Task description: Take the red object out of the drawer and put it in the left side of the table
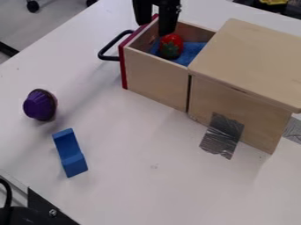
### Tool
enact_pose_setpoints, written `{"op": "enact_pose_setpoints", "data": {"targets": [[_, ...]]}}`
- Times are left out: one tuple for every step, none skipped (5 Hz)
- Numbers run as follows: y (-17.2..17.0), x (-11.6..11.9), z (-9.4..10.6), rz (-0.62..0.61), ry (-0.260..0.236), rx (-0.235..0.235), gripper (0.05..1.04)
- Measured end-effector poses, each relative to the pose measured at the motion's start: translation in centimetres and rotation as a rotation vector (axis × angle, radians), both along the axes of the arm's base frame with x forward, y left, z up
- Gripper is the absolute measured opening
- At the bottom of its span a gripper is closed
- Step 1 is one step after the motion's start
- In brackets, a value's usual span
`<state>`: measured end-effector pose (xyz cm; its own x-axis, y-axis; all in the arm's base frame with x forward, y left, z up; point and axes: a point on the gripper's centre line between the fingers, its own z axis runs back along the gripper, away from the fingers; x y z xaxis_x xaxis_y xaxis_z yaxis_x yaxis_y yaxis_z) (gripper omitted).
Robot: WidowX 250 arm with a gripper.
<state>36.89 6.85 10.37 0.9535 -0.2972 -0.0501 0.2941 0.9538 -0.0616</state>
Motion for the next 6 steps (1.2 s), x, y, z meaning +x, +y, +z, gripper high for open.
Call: {"op": "enact_pose_setpoints", "data": {"targets": [[0.0, -0.2, -1.1, 0.0, 0.03, -0.006, 0.997], [-0.5, 0.9, -1.8, -0.187, 0.037, 0.047, 0.998], [-1.5, 1.5, -2.2, -0.317, 0.029, 0.071, 0.997], [-1.7, 1.7, -2.1, -0.356, 0.024, 0.078, 0.997], [-1.9, 1.9, -2.1, -0.366, 0.013, 0.085, 0.997], [-1.8, 1.6, -3.6, -0.288, 0.004, 0.104, 0.997]]}}
